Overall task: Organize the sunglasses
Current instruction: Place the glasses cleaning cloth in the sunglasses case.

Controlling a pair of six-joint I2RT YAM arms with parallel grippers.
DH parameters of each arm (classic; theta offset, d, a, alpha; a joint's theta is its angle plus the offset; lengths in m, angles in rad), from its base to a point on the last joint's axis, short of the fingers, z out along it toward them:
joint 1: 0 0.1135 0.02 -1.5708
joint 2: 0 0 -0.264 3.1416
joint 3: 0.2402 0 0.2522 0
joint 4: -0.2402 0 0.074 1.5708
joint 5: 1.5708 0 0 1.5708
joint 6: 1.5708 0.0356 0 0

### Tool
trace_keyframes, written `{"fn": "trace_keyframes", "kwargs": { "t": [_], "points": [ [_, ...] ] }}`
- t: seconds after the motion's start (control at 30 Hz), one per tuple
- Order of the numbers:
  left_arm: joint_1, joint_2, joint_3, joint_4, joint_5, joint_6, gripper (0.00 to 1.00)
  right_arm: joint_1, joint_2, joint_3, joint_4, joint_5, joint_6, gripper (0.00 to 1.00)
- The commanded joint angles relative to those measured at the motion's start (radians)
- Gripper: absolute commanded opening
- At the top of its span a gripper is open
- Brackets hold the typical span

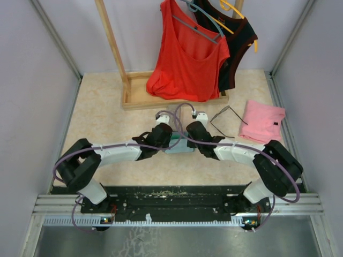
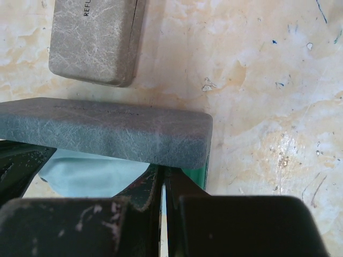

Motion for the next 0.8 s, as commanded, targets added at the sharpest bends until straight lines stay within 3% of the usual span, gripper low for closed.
{"fn": "trace_keyframes", "kwargs": {
  "t": [0.0,0.77],
  "points": [
    [0.011,0.017,0.024,0.024,0.005,0.01,0.0,-0.015,0.019,0.052,0.044,0.021,-0.019,0.0],
    [0.037,0.039,0.037,0.033,0.011,0.017,0.0,-0.034,0.034,0.051,0.058,0.002,-0.025,0.0]
  ]
}}
